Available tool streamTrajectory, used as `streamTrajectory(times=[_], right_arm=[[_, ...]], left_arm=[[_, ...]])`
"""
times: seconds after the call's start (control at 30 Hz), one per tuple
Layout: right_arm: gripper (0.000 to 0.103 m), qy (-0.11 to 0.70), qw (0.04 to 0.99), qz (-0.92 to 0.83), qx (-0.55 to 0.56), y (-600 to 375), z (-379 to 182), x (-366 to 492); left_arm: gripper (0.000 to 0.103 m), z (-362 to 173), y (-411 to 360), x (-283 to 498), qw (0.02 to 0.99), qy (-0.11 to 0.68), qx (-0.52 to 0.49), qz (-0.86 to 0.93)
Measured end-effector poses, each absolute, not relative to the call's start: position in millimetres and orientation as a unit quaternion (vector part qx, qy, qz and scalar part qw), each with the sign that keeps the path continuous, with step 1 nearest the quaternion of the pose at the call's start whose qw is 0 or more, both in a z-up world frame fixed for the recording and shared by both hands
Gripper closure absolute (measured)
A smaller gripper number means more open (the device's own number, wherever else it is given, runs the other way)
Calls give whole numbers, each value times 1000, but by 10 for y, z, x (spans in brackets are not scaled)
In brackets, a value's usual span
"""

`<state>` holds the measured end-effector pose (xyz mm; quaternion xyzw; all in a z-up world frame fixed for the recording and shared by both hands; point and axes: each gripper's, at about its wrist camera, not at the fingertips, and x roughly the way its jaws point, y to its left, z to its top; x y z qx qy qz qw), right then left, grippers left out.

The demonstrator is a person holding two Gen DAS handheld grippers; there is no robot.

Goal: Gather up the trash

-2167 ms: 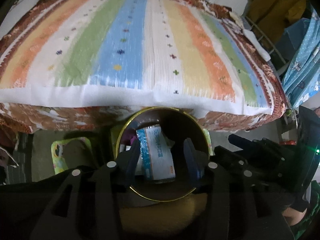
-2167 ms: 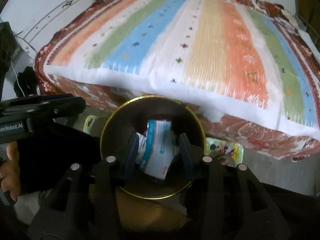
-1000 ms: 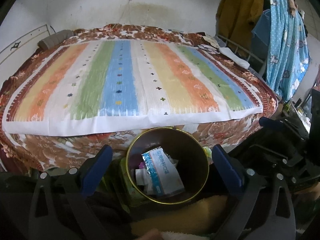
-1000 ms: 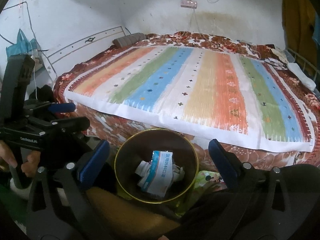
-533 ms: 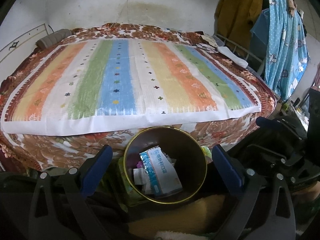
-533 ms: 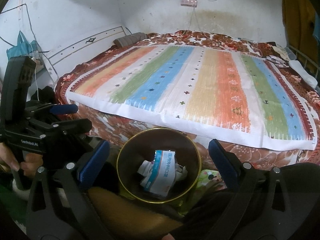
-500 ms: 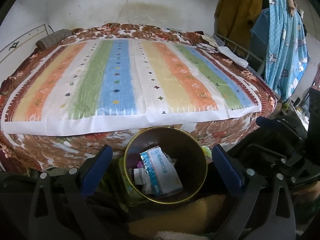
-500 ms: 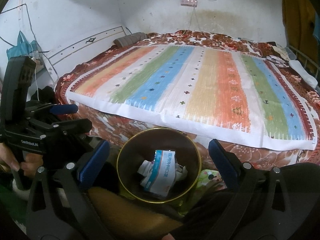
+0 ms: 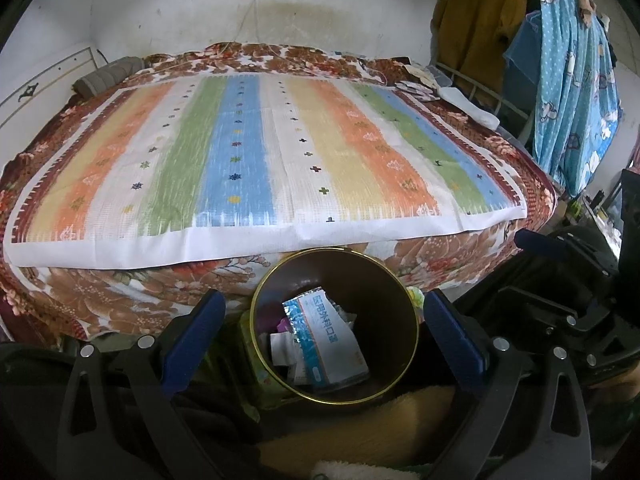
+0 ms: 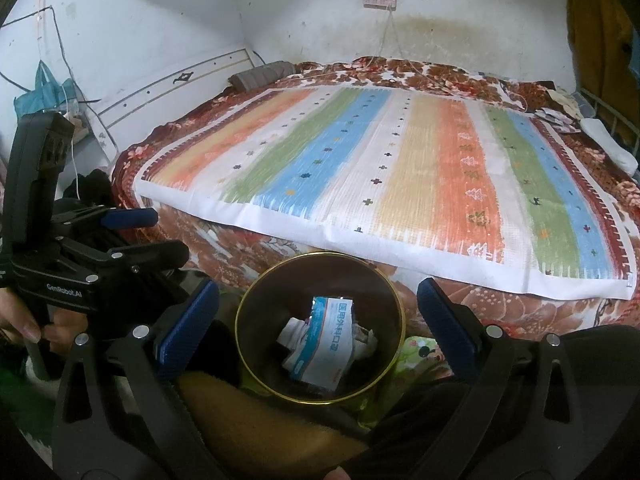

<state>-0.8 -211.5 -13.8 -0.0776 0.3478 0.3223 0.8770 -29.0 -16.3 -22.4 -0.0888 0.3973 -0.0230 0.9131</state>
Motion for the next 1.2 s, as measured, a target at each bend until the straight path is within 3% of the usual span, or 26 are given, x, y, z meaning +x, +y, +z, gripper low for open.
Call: streamTrajectory(times=[1.2], right_arm=[[9,350,876,322,-77,-2105,-139,-26]], left_arm=[[6,-232,-172,-284,912,400,-89,-22]])
